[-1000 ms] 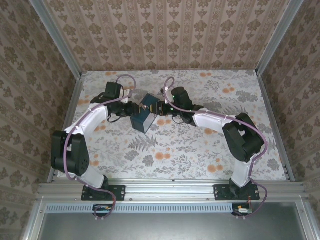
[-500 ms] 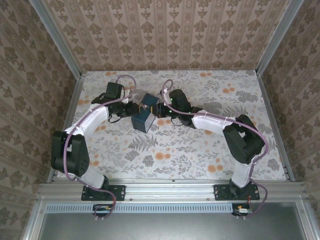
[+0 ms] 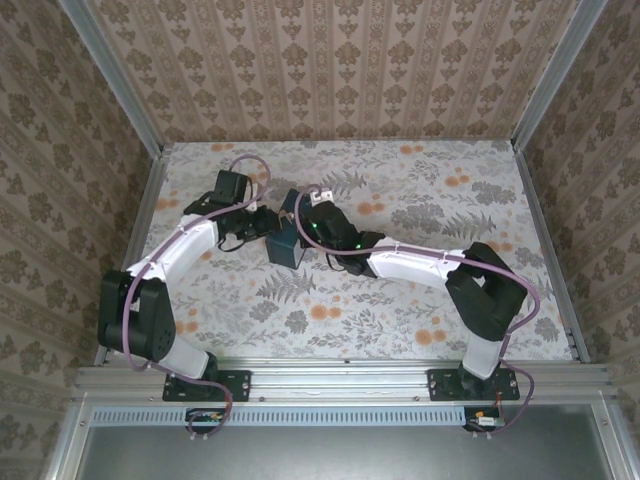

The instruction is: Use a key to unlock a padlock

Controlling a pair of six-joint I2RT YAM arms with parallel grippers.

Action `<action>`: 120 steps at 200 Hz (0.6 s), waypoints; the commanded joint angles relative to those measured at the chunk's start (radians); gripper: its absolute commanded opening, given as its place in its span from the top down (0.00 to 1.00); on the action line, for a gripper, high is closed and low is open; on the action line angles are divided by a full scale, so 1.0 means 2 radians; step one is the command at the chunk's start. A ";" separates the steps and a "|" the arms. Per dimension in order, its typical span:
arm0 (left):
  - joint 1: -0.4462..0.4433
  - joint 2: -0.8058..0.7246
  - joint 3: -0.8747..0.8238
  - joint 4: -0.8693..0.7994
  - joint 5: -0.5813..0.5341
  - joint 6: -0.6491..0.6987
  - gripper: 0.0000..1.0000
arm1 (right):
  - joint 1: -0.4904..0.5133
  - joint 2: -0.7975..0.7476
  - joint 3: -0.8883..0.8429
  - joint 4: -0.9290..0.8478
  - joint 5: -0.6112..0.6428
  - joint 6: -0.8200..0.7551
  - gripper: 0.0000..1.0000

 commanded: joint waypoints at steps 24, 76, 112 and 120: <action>-0.023 0.012 -0.023 -0.057 0.007 -0.040 0.71 | 0.037 0.003 0.060 -0.050 -0.009 -0.067 1.00; -0.018 0.008 -0.028 -0.056 0.011 -0.039 0.71 | 0.020 0.011 0.061 -0.111 -0.060 -0.053 0.85; -0.018 -0.003 -0.036 -0.058 0.003 -0.053 0.71 | 0.010 0.023 0.084 -0.146 -0.102 -0.070 0.83; -0.017 -0.005 -0.039 -0.057 -0.002 -0.057 0.71 | 0.010 0.029 0.094 -0.159 -0.109 -0.071 0.81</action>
